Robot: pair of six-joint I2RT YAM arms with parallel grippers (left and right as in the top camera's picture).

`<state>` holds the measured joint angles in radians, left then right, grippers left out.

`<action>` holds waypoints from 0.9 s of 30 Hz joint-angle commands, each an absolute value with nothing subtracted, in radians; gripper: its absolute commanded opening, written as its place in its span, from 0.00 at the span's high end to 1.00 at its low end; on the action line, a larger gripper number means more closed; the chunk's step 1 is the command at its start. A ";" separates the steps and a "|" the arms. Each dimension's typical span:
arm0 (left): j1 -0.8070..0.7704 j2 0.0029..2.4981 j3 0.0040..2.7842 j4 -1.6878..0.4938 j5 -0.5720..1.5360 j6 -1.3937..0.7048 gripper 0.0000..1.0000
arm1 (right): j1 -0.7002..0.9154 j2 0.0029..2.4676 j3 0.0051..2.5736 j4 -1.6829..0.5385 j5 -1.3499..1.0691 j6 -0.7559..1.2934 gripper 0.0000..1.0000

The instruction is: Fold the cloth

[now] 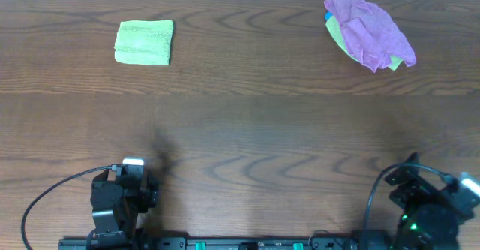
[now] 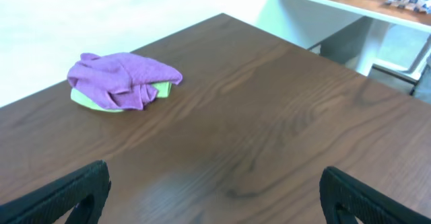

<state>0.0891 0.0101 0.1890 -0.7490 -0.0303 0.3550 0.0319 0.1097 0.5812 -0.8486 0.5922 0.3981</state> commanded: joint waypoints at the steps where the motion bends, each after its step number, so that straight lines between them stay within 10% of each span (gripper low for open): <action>1: 0.091 0.004 0.166 -0.758 -0.033 0.344 0.05 | 0.014 0.035 0.483 -0.809 0.536 0.377 0.01; 27: 0.091 0.004 0.166 -0.758 -0.033 0.344 0.05 | 0.014 0.006 0.167 -0.628 0.482 0.380 0.01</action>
<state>0.0891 0.0101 0.1890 -0.7494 -0.0303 0.3546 0.0235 0.0166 0.1722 -0.6308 0.4820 0.3897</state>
